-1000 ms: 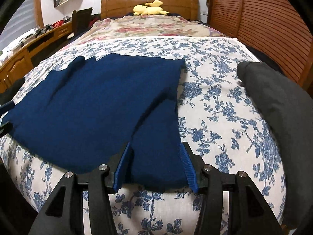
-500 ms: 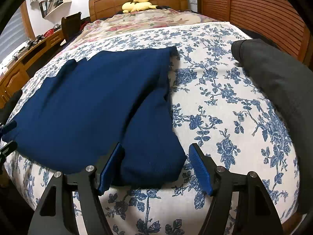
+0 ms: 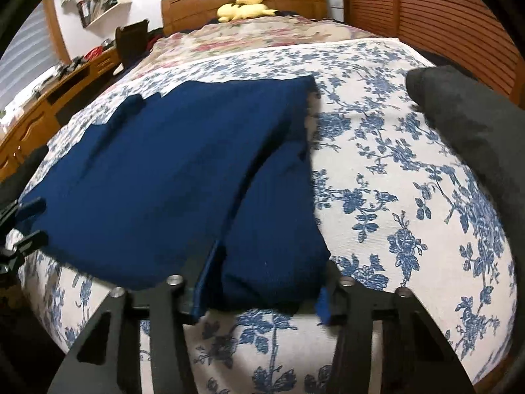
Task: Fold large clothes
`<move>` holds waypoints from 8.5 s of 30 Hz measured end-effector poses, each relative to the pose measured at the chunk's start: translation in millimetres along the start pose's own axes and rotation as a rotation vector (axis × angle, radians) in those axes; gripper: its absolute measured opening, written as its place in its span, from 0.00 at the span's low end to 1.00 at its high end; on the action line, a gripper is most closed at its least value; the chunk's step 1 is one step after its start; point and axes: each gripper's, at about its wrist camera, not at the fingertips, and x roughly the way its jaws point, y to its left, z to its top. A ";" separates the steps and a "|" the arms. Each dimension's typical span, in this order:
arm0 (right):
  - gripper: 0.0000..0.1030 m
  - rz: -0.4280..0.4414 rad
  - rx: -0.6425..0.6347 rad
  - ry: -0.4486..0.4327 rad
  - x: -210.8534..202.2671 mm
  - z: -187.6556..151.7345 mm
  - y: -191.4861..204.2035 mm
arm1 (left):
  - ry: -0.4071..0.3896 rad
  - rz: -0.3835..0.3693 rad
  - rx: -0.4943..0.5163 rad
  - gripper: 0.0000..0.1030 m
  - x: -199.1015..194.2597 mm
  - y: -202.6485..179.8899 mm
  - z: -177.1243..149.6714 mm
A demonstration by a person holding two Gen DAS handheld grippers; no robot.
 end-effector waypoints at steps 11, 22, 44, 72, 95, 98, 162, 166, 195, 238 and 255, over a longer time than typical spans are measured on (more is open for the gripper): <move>0.22 0.109 0.008 -0.113 -29.0 18.9 5.1 | -0.015 0.010 -0.020 0.76 -9.5 12.3 -2.0; 0.19 0.214 -0.172 -0.222 -45.1 77.9 127.3 | -0.131 0.044 -0.088 0.76 -75.9 59.8 -19.6; 0.41 0.392 -0.382 -0.190 -21.6 103.5 299.0 | -0.176 0.145 -0.216 0.76 -114.6 127.5 -55.3; 0.41 0.311 -0.332 -0.075 64.1 49.0 203.0 | -0.146 0.204 -0.216 0.76 -91.7 102.8 -29.2; 0.41 0.388 -0.297 -0.141 36.0 19.7 160.7 | -0.046 0.248 -0.308 0.37 -67.8 92.4 -24.9; 0.41 0.395 -0.294 -0.133 34.2 18.5 154.4 | -0.027 0.227 -0.300 0.24 -65.4 92.3 -21.5; 0.66 0.476 -0.154 0.108 136.7 79.8 188.7 | -0.033 0.292 -0.360 0.79 -102.5 112.4 -84.9; 0.32 0.512 -0.167 0.084 130.4 80.0 186.3 | -0.027 0.301 -0.351 0.79 -101.8 110.0 -83.6; 0.56 0.277 -0.267 -0.022 90.1 97.7 149.3 | -0.037 0.243 -0.369 0.50 -89.8 129.6 -98.5; 0.18 0.309 -0.194 0.013 176.2 143.2 115.4 | -0.010 0.197 -0.427 0.42 -63.0 138.4 -81.4; 0.52 0.334 -0.063 0.073 208.4 150.9 114.7 | 0.004 0.177 -0.433 0.42 -58.6 138.8 -86.4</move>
